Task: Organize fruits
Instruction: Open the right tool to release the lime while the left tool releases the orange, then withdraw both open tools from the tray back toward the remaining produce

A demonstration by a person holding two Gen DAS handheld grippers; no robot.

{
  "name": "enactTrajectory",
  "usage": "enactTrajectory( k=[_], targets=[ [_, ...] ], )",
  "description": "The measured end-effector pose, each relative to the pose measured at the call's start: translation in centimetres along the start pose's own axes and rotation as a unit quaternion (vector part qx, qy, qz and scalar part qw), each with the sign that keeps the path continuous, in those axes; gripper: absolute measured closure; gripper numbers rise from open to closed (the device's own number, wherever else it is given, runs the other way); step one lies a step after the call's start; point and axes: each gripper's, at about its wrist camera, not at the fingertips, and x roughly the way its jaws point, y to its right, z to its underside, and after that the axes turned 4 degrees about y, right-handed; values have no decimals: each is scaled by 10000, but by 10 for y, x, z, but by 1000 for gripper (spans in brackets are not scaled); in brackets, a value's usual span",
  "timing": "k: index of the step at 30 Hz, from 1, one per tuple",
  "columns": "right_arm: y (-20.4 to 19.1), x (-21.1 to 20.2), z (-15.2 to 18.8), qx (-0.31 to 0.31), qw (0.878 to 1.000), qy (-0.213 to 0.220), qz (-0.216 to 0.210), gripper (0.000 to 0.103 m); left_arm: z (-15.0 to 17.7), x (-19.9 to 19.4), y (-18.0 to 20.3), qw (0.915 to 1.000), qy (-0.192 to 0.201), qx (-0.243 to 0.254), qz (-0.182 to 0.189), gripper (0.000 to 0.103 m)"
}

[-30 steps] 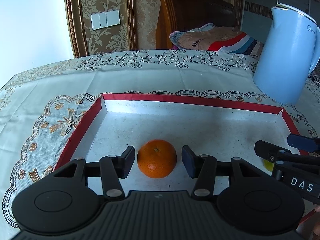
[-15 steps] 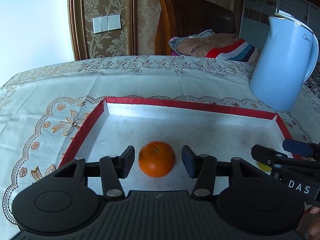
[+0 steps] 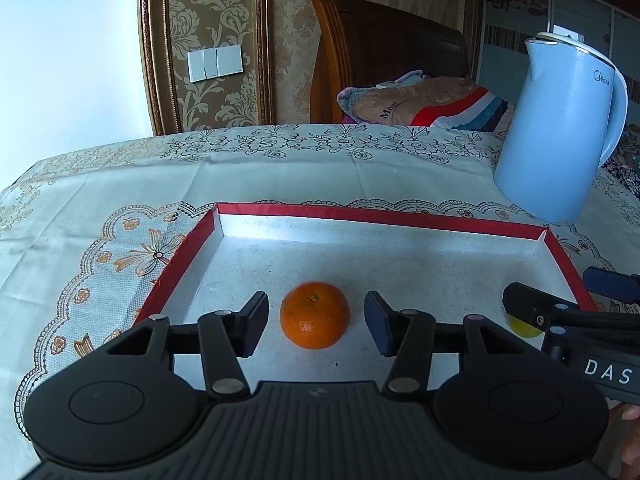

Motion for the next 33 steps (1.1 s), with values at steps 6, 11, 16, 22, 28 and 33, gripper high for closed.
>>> enactTrajectory(
  k=[6,11,16,22,28,33],
  targets=[
    [-1,-9,3,-44,9999,122,22,6,5,-16,5,9991,346,211,-129,36],
    [0,-17,5,-39,9997,224,14,4,10,-24,4,9994,311,91,87,36],
    [0,-24,8,0,9997,231,-30,3,17,-33,5,9990,427,135,19,36],
    [2,-35,14,89,9996,264,-103,2,28,-45,1,9989,449,94,114,36],
    [1,-44,22,139,9993,307,-143,0,44,-59,-2,9986,452,99,247,36],
    [-1,-52,30,89,9994,321,-129,0,54,-68,-6,9986,426,20,303,36]
  ],
)
